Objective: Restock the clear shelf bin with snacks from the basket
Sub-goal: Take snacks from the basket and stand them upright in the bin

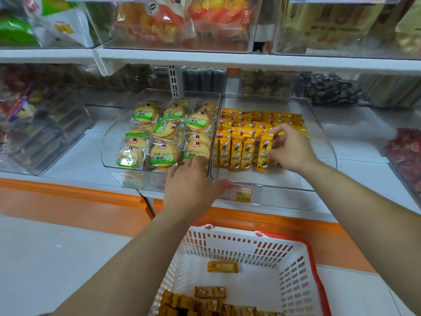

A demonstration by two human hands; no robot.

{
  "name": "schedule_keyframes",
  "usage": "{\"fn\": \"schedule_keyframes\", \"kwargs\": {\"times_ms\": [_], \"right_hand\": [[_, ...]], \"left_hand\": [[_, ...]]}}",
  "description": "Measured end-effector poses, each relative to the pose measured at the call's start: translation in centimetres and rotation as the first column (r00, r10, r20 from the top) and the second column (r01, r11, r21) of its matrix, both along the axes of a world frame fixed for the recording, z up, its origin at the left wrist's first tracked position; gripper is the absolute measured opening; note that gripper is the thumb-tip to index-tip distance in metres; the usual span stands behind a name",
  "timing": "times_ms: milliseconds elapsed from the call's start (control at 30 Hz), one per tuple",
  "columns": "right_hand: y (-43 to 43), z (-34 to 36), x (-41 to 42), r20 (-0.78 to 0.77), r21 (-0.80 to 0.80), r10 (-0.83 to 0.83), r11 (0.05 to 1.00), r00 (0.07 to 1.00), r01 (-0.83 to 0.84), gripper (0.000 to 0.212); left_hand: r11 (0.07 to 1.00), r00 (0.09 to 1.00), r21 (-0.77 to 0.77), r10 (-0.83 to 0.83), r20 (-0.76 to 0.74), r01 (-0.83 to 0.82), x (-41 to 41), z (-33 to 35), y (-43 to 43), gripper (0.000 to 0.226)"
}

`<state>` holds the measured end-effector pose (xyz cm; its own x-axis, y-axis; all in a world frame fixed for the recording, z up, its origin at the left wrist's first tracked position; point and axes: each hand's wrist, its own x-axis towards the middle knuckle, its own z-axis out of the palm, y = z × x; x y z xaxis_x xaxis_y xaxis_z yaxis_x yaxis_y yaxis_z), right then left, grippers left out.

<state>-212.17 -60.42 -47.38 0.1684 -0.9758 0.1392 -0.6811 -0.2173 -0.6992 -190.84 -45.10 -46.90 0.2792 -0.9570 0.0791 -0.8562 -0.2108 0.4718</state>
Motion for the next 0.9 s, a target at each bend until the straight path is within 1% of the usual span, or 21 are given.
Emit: {"fn": "schedule_keyframes", "kwargs": {"times_ms": [67,200,333,400,467,500,567,633,667,700,733,767,800,833,900], "right_hand": [[-0.8,-1.6,0.6,0.014,-0.021,-0.021,1.0,1.0,0.022,0.043],[-1.6,-2.8,1.3,-0.008,-0.072,-0.041,0.997,0.999,0.04,0.04],[-1.5,-2.5,0.8,-0.025,-0.049,-0.034,0.998,0.999,0.033,0.039],[-0.7,-1.8,0.6,-0.036,-0.029,-0.04,0.999,0.999,0.039,0.042],[0.6,-0.5,0.3,-0.018,-0.013,-0.066,0.998,0.998,0.065,0.05],[1.4,0.3,0.1,-0.016,-0.023,-0.073,0.997,0.997,0.073,0.052],[3.8,2.2,-0.3,-0.034,-0.068,-0.04,0.997,0.999,0.037,0.048],[7.1,3.8,-0.8,-0.048,-0.108,0.061,0.992,0.997,-0.066,0.038],[9.0,4.3,-0.9,-0.061,-0.116,0.123,0.985,0.991,-0.129,0.032],[10.7,4.5,-1.2,-0.079,-0.106,0.186,0.975,0.979,-0.194,0.027],[12.4,4.3,-1.4,-0.104,-0.078,0.245,0.964,0.964,-0.254,0.021],[13.8,3.8,-1.4,-0.133,-0.029,0.296,0.953,0.946,-0.302,0.017],[14.9,2.9,-1.5,-0.167,0.044,0.339,0.941,0.926,-0.336,0.015],[16.0,1.7,-1.4,-0.208,0.13,0.381,0.924,0.901,-0.36,0.015],[17.3,-1.5,-1.1,-0.305,0.294,0.472,0.873,0.827,-0.39,0.015]], "left_hand": [[1.0,1.0,0.031,-0.008,0.015,0.008,0.0,-0.3,-0.4,0.058],[1.0,1.0,0.023,-0.009,0.025,0.008,0.1,-0.8,-0.7,0.06],[0.999,1.0,0.036,-0.015,0.019,0.014,0.1,-0.6,-0.7,0.061],[0.998,0.999,0.061,-0.028,0.015,0.027,0.1,-0.1,-0.6,0.064],[0.997,0.999,0.072,-0.035,-0.007,0.035,0.2,0.6,-0.4,0.071],[0.998,0.999,0.052,-0.031,-0.018,0.032,0.2,1.2,-0.2,0.074],[0.996,0.999,-0.075,-0.039,-0.003,0.038,0.3,2.4,0.5,0.071],[0.969,0.995,-0.226,-0.094,0.017,0.096,0.0,3.2,1.6,0.051],[0.957,0.99,-0.253,-0.142,0.006,0.139,-0.2,3.3,2.4,0.04],[0.954,0.98,-0.235,-0.199,-0.022,0.189,-0.6,3.2,3.1,0.032],[0.954,0.965,-0.175,-0.257,-0.05,0.245,-1.1,2.6,4.0,0.028],[0.95,0.95,-0.077,-0.309,-0.057,0.304,-1.5,1.7,4.8,0.025],[0.933,0.935,0.051,-0.354,-0.034,0.356,-1.8,0.5,5.5,0.024],[0.898,0.916,0.195,-0.402,0.001,0.394,-2.1,-0.8,6.1,0.025],[0.789,0.874,0.454,-0.484,0.044,0.414,-2.3,-3.8,7.0,0.032]]}}
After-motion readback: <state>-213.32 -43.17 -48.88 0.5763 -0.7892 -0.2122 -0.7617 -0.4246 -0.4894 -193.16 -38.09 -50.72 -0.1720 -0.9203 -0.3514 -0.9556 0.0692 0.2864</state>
